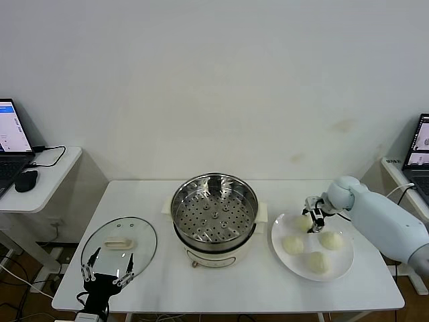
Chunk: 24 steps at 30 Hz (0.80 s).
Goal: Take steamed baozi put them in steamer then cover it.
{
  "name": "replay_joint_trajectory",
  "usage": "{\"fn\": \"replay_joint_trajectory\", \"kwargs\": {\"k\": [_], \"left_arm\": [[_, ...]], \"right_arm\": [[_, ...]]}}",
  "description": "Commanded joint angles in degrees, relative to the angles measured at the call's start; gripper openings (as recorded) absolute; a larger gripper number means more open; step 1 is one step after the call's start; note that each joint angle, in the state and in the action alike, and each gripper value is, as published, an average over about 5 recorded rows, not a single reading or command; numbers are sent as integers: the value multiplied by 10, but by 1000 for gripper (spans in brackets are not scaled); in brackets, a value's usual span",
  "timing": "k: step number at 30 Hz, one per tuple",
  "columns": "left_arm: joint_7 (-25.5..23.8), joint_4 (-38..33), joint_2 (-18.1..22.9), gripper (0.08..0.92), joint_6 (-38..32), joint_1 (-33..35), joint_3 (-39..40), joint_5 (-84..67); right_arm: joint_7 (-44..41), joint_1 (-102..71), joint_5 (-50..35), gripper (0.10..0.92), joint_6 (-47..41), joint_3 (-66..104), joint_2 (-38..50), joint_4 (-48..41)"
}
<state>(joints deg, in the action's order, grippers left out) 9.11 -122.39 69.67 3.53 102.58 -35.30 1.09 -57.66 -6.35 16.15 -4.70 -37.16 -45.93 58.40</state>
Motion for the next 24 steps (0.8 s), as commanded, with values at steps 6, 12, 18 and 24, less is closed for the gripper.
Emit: {"fn": "replay_joint_trajectory", "kwargs": {"k": [6, 12, 18, 24], "left_arm": [[1, -3, 0, 823, -2, 1, -1, 0], [0, -4, -4, 823, -2, 2, -2, -3], [-1, -6, -9, 823, -2, -6, 4, -6], [1, -11, -11, 823, -2, -11, 8, -9]], "right_arm": [[0, 10, -10, 478, -1, -6, 22, 26], [0, 72, -62, 489, -5, -45, 82, 96], [-2, 202, -155, 492, -24, -114, 140, 179], [-5, 355, -225, 492, -18, -210, 105, 200]]}}
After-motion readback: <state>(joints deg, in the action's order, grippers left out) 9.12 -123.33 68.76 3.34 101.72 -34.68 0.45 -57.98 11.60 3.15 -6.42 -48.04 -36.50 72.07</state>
